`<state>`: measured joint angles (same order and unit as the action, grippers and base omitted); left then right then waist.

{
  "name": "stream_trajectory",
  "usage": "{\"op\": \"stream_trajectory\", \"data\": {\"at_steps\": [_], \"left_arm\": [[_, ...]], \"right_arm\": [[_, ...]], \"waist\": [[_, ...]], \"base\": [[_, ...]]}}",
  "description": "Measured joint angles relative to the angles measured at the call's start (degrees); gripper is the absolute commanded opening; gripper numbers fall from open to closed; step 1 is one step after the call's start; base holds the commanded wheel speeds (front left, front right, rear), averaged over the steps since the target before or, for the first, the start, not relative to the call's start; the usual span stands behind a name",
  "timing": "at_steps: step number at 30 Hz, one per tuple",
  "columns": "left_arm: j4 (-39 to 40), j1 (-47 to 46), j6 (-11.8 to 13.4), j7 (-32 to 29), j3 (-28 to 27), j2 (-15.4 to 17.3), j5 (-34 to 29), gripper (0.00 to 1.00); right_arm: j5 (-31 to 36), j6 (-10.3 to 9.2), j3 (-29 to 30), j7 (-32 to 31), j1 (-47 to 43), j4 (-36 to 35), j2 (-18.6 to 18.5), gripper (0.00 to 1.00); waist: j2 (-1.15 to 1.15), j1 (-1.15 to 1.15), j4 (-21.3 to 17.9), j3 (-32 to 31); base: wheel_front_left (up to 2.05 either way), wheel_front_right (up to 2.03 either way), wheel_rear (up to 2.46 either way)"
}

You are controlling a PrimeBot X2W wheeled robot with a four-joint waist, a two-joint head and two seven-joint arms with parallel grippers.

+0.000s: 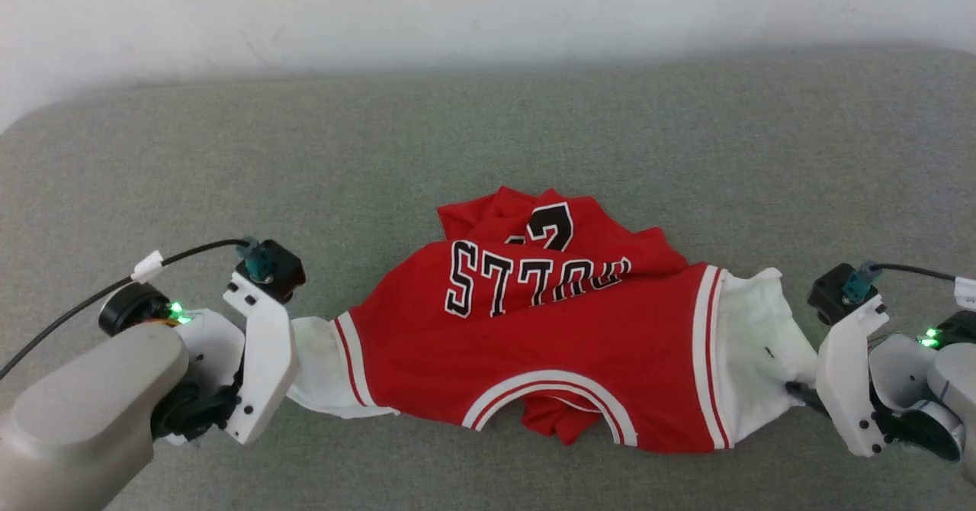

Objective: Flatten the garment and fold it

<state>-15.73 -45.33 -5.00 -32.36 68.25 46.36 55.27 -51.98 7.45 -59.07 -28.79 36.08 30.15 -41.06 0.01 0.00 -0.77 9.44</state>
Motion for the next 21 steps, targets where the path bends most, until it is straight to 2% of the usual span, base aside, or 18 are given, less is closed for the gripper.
{"op": "stream_trajectory", "data": {"at_steps": [6, 10, 15, 21], "left_arm": [[-0.3, 1.3, 0.0, 2.9, -0.1, 0.4, 0.2, 0.0], [1.5, 2.7, 0.0, 8.5, -1.9, 1.4, 0.3, 0.0], [6.1, 2.7, 0.6, 15.0, -5.3, 3.9, 0.1, 0.0], [11.5, 0.6, 2.8, 20.9, -10.7, 5.8, 0.7, 0.0]], "right_arm": [[-0.6, 0.0, -3.3, 10.5, 0.9, -0.2, 0.3, 0.0], [-2.4, 0.08, -2.6, 16.6, 1.3, -4.8, -0.8, 0.0], [-3.2, 0.08, 1.4, 23.2, 1.9, -11.2, -5.2, 0.0], [-3.6, 0.09, 9.4, 29.0, 3.9, -17.1, -7.0, 0.0]], "waist": [[0.0, 0.01, -0.9, -2.2], [0.0, 0.01, -1.4, -4.6], [0.0, 0.0, -2.0, -7.7], [0.0, 0.0, -2.5, -11.0]], "base": [[0.0, 0.0, 0.0], [0.0, 0.0, 0.0], [0.0, 0.0, 0.0], [0.0, 0.0, 0.0]]}}
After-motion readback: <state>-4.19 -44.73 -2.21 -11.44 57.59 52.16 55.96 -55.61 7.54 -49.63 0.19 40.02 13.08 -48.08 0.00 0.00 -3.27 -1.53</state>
